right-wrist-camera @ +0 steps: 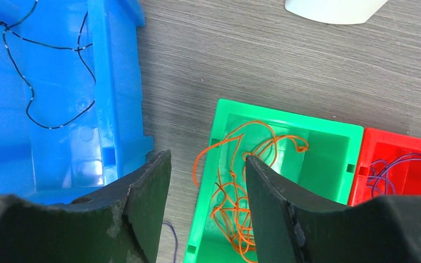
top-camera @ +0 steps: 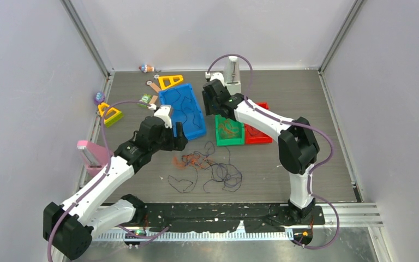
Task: Untangle the cables
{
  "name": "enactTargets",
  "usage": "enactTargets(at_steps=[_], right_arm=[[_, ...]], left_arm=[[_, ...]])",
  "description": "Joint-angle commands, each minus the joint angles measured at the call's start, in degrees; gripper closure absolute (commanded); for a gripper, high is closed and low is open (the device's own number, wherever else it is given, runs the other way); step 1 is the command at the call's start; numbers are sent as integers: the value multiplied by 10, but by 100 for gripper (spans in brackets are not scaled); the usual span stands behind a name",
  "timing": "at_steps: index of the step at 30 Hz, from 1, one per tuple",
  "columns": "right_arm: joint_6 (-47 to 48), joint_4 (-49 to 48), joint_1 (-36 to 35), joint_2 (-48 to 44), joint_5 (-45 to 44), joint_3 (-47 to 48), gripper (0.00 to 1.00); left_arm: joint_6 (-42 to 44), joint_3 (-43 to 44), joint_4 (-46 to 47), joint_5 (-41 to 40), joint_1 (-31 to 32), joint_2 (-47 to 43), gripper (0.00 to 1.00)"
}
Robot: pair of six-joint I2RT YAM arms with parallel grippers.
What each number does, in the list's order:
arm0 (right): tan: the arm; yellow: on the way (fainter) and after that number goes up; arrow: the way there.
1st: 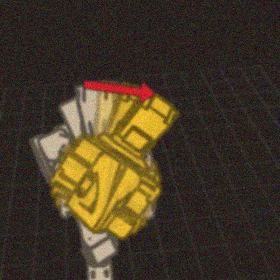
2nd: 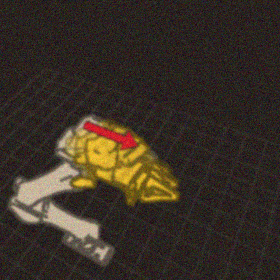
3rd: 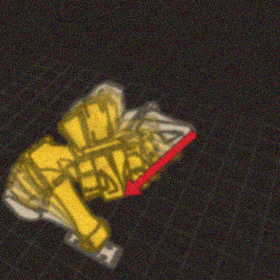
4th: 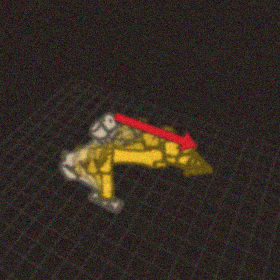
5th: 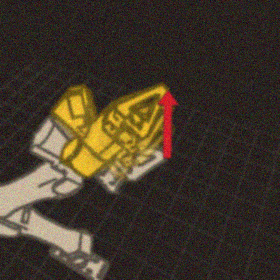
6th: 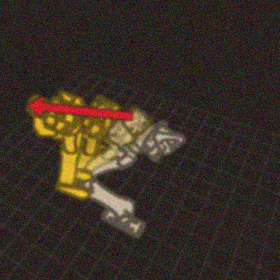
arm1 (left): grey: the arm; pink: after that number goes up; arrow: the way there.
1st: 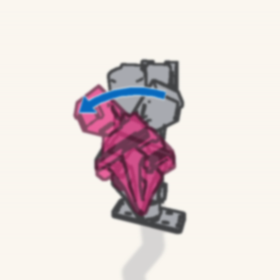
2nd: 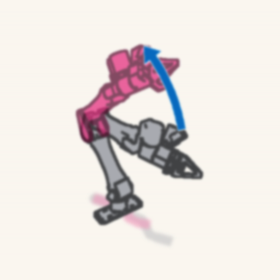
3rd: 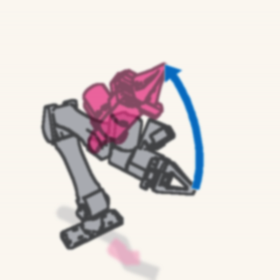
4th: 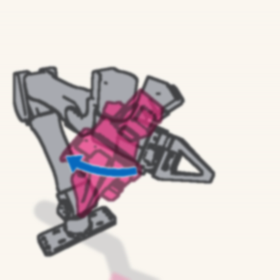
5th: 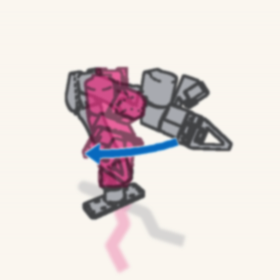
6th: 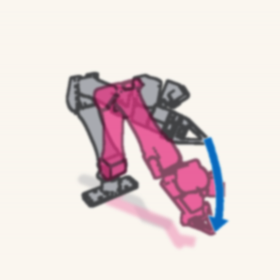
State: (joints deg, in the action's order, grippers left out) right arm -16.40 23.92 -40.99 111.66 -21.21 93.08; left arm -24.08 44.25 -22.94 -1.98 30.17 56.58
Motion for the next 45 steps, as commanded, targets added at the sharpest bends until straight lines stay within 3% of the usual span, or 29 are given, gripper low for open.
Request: enactTargets(at_steps=[1,10,17,19,33,35,37,38,40,45], right_arm=[[8,10,-9,18,-14,36,43],[4,14,-4,-3,-21,-11,59],[-4,-6,10,-34,-7,-58,90],[-8,-8,16,-44,-4,-72,94],[-36,-77,80,-125,84,-205,95],[-32,-77,83,-126,95,-218,88],[-22,-75,82,-142,113,-234,69],[-18,-74,82,-162,119,-249,54],[-8,-74,82,-201,122,-275,41],[17,-56,78,-308,140,-338,22]], left_arm=[[-4,-5,23,-13,-5,-17,28],[-2,-13,23,-12,-6,-17,28],[-4,-13,25,-3,-6,-7,28],[-4,-12,24,-4,-6,-7,28],[-1,-25,30,17,-6,12,29],[-1,-31,34,34,-6,17,28],[-1,-37,34,43,-6,20,27],[0,-41,34,47,-6,20,26],[4,-46,31,57,-6,25,25],[-1,-67,38,85,-3,37,23]])
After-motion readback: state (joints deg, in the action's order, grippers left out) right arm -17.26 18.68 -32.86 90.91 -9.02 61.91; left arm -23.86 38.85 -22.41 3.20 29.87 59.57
